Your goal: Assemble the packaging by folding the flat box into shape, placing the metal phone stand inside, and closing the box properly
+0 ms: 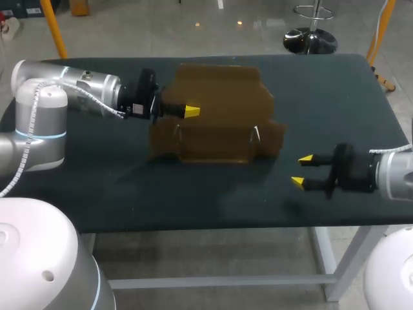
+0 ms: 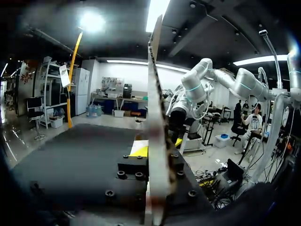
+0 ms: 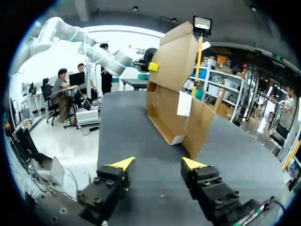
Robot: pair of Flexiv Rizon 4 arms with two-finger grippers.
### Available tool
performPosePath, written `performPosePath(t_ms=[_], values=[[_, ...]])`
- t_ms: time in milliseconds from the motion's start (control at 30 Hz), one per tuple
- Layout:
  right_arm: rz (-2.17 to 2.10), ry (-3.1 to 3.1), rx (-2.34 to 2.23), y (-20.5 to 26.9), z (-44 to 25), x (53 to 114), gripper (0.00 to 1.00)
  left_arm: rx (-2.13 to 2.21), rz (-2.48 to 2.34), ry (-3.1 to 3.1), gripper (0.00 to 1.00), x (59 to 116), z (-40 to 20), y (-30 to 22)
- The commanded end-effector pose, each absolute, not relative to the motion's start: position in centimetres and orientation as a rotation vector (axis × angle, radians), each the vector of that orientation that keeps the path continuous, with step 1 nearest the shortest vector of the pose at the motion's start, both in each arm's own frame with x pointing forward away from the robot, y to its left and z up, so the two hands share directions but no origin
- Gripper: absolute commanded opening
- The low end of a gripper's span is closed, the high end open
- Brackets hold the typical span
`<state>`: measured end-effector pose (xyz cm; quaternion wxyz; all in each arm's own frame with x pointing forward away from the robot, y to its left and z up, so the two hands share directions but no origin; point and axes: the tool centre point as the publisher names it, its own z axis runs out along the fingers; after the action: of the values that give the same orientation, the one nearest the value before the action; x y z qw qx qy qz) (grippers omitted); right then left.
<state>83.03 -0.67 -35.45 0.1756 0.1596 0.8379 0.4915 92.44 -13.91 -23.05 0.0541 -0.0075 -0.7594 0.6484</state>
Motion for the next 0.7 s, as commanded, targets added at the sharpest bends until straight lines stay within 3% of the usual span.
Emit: performPosePath(t_ms=[33, 100, 333, 700], values=[[1.407, 2.375, 0.442, -1.4, -36.0, 84.5, 0.80, -0.026, 1.970, -2.304, 0.00, 92.5, -23.3, -14.0], [1.409, 2.373, 0.448, -1.8, -36.1, 85.2, 0.87, -0.026, 1.970, -2.304, 0.00, 92.5, -23.3, -14.0], [1.426, 2.382, 0.449, -2.0, -36.3, 87.0, 0.98, -0.026, 1.970, -2.304, 0.00, 92.5, -23.3, -14.0], [1.481, 2.386, 0.439, -1.4, -36.9, 90.2, 1.00, -0.026, 1.970, -2.304, 0.00, 92.5, -23.3, -14.0]])
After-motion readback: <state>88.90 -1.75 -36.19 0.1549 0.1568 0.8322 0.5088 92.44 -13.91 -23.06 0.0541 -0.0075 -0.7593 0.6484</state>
